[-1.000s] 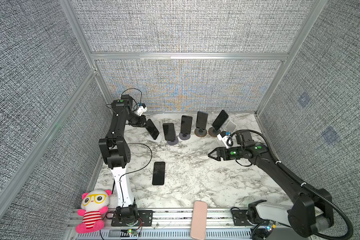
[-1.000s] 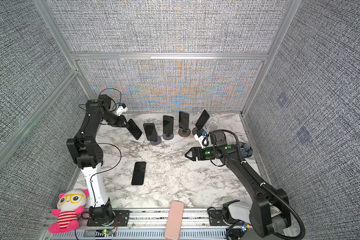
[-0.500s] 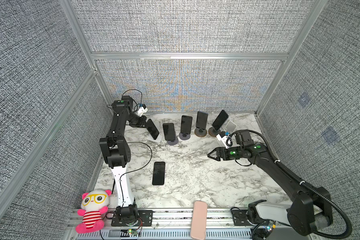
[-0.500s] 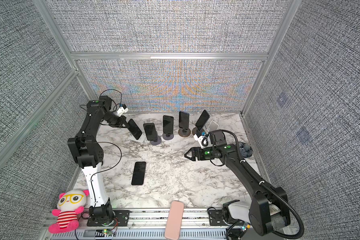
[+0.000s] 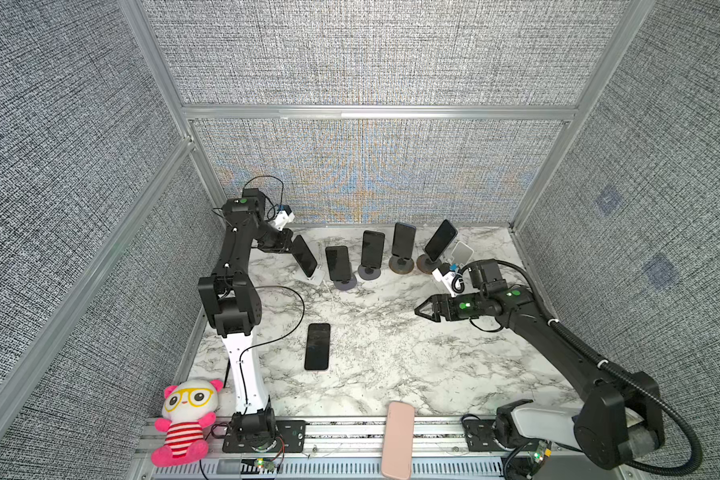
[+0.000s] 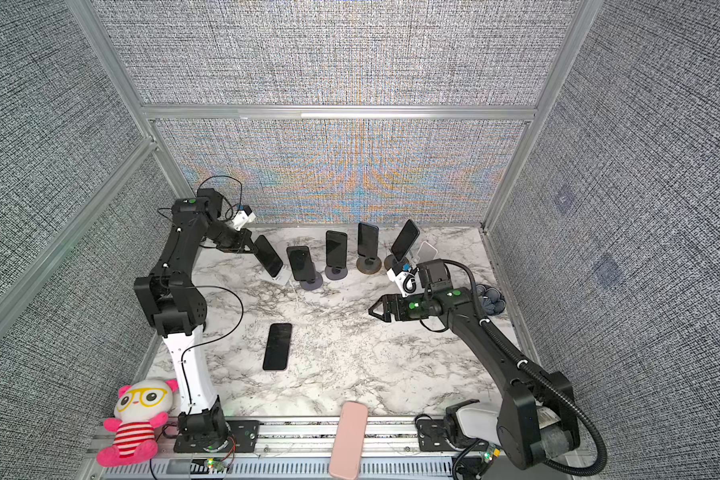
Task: Remove the phone from the phone stand
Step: 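Close the left gripper on the black phone and lift it off the stand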
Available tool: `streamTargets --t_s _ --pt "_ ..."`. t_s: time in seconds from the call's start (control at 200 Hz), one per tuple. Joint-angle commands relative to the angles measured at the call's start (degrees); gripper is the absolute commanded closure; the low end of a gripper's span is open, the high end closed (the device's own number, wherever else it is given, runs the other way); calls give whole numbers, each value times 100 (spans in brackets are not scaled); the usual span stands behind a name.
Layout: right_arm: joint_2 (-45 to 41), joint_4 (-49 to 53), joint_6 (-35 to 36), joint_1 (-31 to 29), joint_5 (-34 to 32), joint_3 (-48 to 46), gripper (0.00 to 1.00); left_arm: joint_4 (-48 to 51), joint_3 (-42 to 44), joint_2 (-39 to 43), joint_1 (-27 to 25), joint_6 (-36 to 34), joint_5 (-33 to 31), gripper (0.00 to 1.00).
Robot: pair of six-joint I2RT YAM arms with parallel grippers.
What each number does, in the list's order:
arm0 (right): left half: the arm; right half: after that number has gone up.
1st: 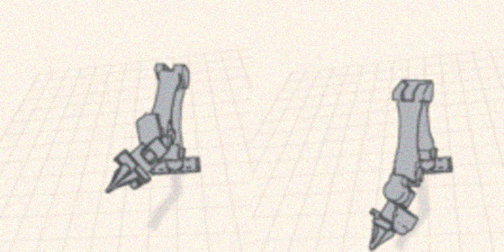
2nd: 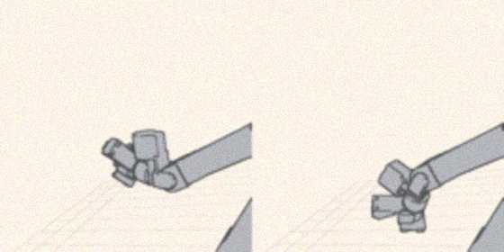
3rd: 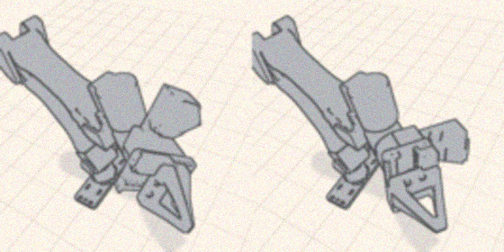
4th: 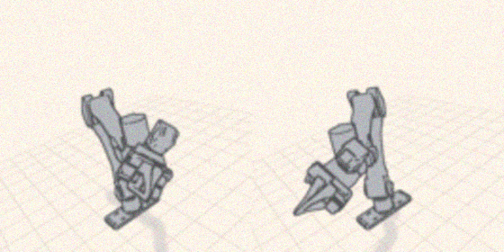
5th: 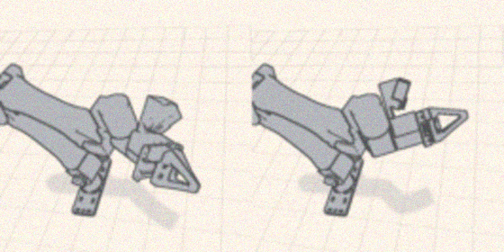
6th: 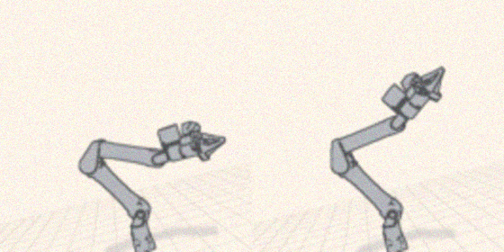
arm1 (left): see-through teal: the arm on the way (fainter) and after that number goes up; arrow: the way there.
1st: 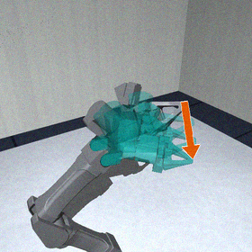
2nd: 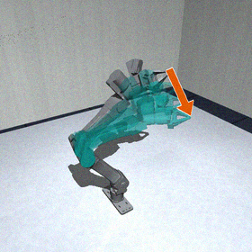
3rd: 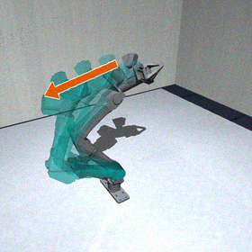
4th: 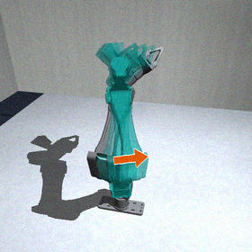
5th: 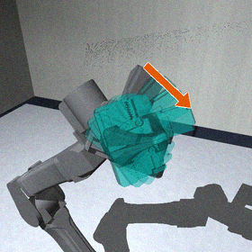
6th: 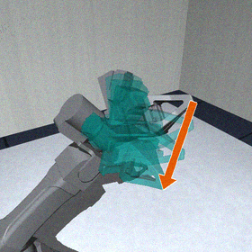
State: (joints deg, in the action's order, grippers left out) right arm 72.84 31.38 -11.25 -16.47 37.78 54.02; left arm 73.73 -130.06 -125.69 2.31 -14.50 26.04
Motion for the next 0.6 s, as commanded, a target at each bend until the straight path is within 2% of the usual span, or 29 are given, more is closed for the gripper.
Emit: streamTargets --t_s 0.0,0.185,0.32,0.595 --pt "17 -58 43 1 80 13 11 -70 -112 228 -10 152 -28 100" --pt "47 -26 48 -11 100 66 14 -123 -232 653 -4 330 103 100" --pt "-92 -311 -31 -6 -177 -56 14 -491 -74 1130 -10 724 345 100" --pt "-198 -702 -183 -44 -244 -185 15 -983 121 1840 -12 1415 1515 100"
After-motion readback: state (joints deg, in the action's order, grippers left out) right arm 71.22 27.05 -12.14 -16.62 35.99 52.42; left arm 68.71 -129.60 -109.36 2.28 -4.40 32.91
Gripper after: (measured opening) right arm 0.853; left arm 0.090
